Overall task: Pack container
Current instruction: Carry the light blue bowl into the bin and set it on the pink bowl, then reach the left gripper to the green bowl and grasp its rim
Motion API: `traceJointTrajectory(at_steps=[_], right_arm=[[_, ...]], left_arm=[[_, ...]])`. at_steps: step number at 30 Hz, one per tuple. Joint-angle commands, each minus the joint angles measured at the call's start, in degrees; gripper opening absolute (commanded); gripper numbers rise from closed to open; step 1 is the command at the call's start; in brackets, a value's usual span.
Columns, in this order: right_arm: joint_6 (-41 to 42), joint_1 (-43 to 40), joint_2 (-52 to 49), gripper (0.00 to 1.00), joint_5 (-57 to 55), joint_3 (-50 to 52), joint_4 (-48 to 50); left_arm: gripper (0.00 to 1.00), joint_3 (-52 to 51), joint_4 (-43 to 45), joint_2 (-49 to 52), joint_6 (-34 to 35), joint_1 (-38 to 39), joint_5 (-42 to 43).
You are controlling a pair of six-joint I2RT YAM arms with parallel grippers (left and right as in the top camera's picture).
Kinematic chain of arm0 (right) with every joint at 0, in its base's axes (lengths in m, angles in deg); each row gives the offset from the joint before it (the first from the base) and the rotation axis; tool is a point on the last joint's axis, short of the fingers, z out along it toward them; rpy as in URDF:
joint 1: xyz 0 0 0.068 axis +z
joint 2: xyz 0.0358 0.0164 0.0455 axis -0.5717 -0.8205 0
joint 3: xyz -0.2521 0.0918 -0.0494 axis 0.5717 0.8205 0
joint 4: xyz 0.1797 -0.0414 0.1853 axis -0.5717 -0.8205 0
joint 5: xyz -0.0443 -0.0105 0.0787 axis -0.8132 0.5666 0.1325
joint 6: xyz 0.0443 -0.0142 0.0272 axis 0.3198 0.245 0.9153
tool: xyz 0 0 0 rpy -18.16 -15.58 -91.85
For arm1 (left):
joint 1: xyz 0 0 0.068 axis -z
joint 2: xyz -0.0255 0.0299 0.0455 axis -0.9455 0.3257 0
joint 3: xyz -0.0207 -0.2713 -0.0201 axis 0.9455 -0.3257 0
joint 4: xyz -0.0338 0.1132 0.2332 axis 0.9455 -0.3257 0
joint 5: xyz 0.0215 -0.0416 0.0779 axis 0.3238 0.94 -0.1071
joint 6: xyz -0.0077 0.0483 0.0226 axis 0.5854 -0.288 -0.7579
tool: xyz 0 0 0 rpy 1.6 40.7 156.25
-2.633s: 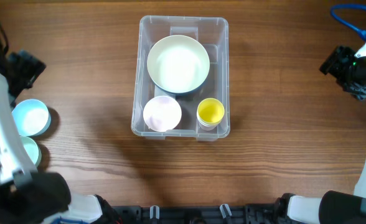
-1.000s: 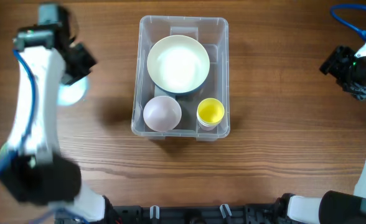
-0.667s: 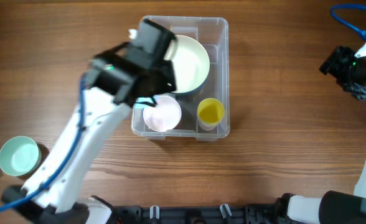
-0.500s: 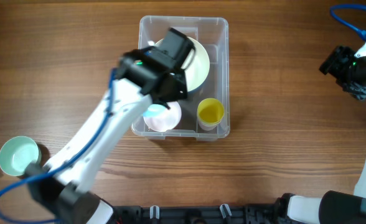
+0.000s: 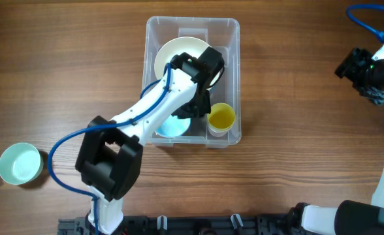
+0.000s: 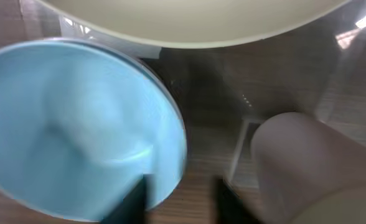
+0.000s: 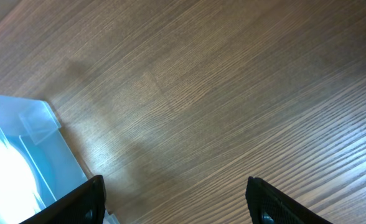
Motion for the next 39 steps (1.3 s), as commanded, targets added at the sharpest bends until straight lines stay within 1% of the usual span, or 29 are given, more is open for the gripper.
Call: traceJointTrajectory(at_steps=[1, 3, 5, 7, 9, 10, 11, 13, 15, 17, 19, 21, 23, 27, 32, 39], right_arm=[[-0.61, 0.13, 1.16, 0.73, 0.52, 0.09, -0.2], [-0.59, 0.13, 1.16, 0.73, 0.52, 0.09, -0.39], [-0.59, 0.13, 1.16, 0.73, 0.5, 0.09, -0.28], [-0.59, 0.13, 1.16, 0.73, 0.52, 0.09, -0.24], [-0.57, 0.13, 1.16, 0.73, 0.52, 0.09, -0.26], [-0.59, 0.13, 1.16, 0.73, 0.52, 0.09, -0.24], [-0.57, 0.13, 1.16, 0.73, 0.52, 0.09, -0.13], [-0.55, 0.13, 1.16, 0.73, 0.52, 0.09, 0.02], [-0.55, 0.13, 1.16, 0.73, 0.55, 0.09, 0.04], [-0.52, 0.13, 1.16, 0.73, 0.57, 0.09, 0.04], [-0.55, 0.13, 1.16, 0.73, 1.09, 0.09, 0.07], [-0.57, 0.13, 1.16, 0.73, 1.4, 0.09, 0.13], [-0.57, 0.13, 1.16, 0.73, 1.4, 0.09, 0.11], [-0.59, 0.13, 1.16, 0.73, 1.38, 0.09, 0.07], [-0.83, 0.13, 1.16, 0.73, 1.38, 0.09, 0.09], [-1.42, 0.13, 1.16, 0.73, 1.38, 0.09, 0.11]], left_arm=[[0.48, -0.09, -1.22, -0.22, -1.18, -0.98, -0.68], [0.49, 1.31, -6.62, -1.95, -1.05, -2.8, -6.14], [0.51, 3.69, -12.63, -6.19, 0.09, -5.62, -12.22], [0.52, 4.9, -14.71, -12.63, 0.2, -9.22, -14.86], [0.55, 4.92, -14.38, -21.0, 0.24, -14.75, -15.19], [0.56, 4.92, -14.16, -25.53, 0.28, -18.75, -15.17], [0.61, 4.92, -14.12, -30.12, 0.68, -23.78, -15.15], [0.65, 4.72, -14.21, -35.69, 0.66, -31.85, -15.13], [0.69, 3.48, -14.21, -41.29, 0.63, -42.91, -14.99], [0.76, 0.98, -13.73, -44.63, 0.2, -52.78, -14.97], [0.79, -2.36, -12.57, -45.68, -0.04, -59.67, -14.69], [0.8, -7.69, -9.16, -45.13, -2.14, -65.46, -12.41], [0.83, -14.21, -4.11, -43.19, -2.67, -70.03, -9.97], [0.83, -22.69, 4.5, -35.82, -3.02, -75.76, -7.61], [0.84, -23.65, 9.35, -23.12, -2.99, -78.38, -7.41], [0.85, -23.65, 14.51, -8.44, -2.99, -78.55, -7.21]])
